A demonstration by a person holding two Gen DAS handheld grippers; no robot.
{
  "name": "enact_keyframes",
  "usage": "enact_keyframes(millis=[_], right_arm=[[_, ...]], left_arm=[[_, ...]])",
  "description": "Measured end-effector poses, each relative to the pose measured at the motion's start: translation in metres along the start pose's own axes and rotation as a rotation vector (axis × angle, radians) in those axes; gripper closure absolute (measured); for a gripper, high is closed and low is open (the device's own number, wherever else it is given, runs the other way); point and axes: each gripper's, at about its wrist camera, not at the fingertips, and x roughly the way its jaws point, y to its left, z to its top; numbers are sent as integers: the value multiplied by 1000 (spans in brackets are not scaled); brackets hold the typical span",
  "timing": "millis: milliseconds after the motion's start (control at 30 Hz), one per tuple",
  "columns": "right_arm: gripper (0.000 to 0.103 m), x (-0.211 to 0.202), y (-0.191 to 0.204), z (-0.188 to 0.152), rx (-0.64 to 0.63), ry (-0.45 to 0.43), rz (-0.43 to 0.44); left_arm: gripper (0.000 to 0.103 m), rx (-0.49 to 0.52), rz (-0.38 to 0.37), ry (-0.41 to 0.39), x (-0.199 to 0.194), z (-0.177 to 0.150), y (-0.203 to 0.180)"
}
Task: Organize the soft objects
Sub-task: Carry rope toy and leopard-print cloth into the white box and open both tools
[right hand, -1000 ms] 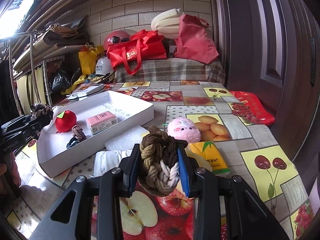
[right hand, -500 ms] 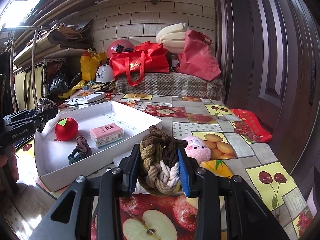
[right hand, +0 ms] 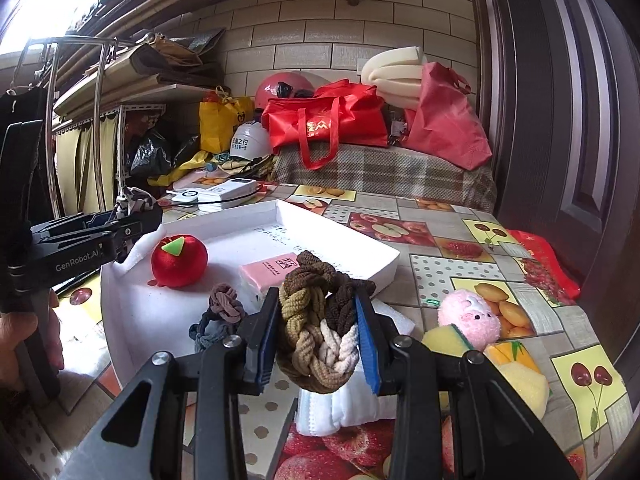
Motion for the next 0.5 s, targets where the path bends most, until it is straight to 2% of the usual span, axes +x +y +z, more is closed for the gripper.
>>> enact_keyframes(millis=[167,367,500], right_arm=[[67,21,9,7,34,37,42],[67,36,28,13,40,57,84],[67,43,41,16,28,67,111]], left_arm=[[67,41,29,-7,7,3,-1],[67,-4,48,12,21,8,15],[67,13,55,22,30,11,15]])
